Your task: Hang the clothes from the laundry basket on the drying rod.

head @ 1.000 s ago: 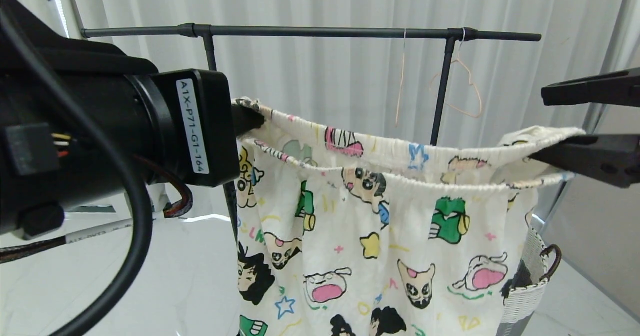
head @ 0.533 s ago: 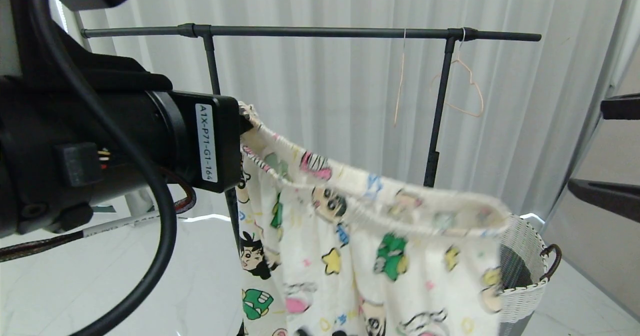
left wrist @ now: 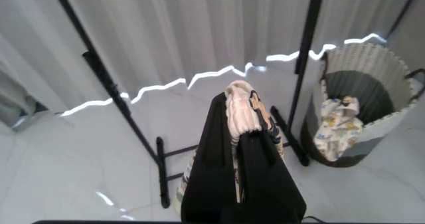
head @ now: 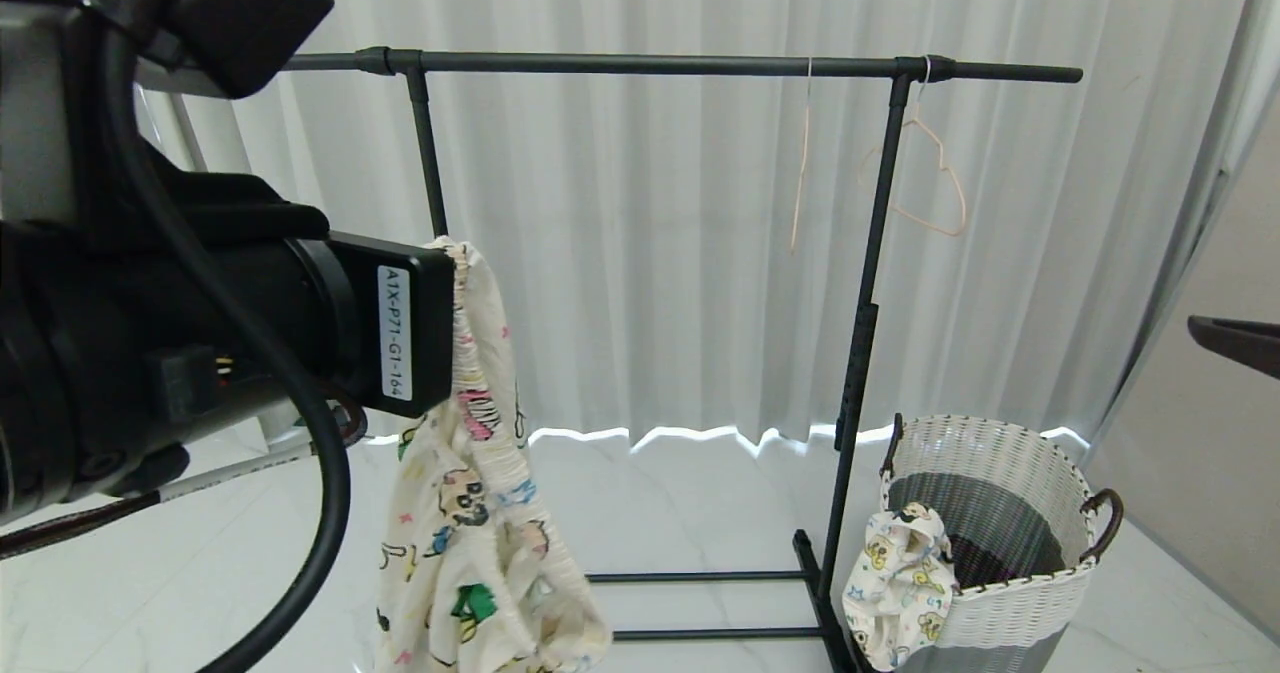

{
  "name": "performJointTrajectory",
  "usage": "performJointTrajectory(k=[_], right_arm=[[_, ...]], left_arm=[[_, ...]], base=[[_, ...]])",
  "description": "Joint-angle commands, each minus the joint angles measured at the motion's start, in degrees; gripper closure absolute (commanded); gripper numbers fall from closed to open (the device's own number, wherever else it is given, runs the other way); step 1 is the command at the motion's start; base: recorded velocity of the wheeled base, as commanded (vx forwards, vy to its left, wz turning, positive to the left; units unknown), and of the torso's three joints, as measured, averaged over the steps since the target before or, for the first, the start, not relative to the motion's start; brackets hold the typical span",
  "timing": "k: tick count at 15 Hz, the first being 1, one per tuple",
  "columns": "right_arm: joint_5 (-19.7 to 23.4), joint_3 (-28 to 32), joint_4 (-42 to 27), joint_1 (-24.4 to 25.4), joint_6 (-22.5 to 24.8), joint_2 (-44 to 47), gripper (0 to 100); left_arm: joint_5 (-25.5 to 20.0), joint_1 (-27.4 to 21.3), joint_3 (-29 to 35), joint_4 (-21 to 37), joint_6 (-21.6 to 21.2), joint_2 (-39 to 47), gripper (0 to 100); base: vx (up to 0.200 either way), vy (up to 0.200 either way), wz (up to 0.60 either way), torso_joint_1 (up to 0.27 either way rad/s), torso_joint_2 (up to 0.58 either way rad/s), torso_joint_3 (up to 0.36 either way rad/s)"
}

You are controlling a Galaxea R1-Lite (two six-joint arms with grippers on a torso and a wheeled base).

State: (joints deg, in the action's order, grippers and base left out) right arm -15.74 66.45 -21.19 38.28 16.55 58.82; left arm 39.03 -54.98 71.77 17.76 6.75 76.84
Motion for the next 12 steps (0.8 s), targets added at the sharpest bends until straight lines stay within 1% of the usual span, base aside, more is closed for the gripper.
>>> performJointTrajectory(k=[1,2,3,4,8,11,12], right_arm=[[-1.31,-1.06,-0.35,-13.67,2.69,0.42,0],[-1.22,-1.32,-0.43,-17.27,4.01,0.42,0],[-1.22,-1.68,-0.35,-19.12,4.89,0.33,0],[-0.96,-1.94,-0.35,-22.11,6.56,0.33,0],[-0.7,-2.91,-0.08,-22.99,6.82,0.42,0],[-0.7,-8.27,2.64,-23.42,4.54,-0.64,0],[-0.7,-11.34,6.69,-23.42,3.48,-0.64,0]], left_arm=[[0.08,2.25,-2.51,-0.01,-1.74,-2.57,100],[0.08,3.74,-3.74,-0.01,-3.15,-3.71,100],[0.08,4.27,-4.27,-0.01,-3.59,-4.15,100],[0.16,4.71,-4.88,-0.01,-3.77,-4.94,100],[0.34,4.88,-4.97,-0.01,-3.77,-5.12,100],[3.68,5.06,-6.38,-0.01,-3.77,-5.82,100],[4.47,5.06,-7.34,-0.01,-3.77,-6.52,100]], base=[[0.0,0.0,0.0,0.0,0.0,0.0],[0.0,0.0,0.0,0.0,0.0,0.0],[0.0,0.0,0.0,0.0,0.0,0.0],[0.0,0.0,0.0,0.0,0.0,0.0],[0.0,0.0,0.0,0.0,0.0,0.0],[0.0,0.0,0.0,0.0,0.0,0.0],[0.0,0.0,0.0,0.0,0.0,0.0]])
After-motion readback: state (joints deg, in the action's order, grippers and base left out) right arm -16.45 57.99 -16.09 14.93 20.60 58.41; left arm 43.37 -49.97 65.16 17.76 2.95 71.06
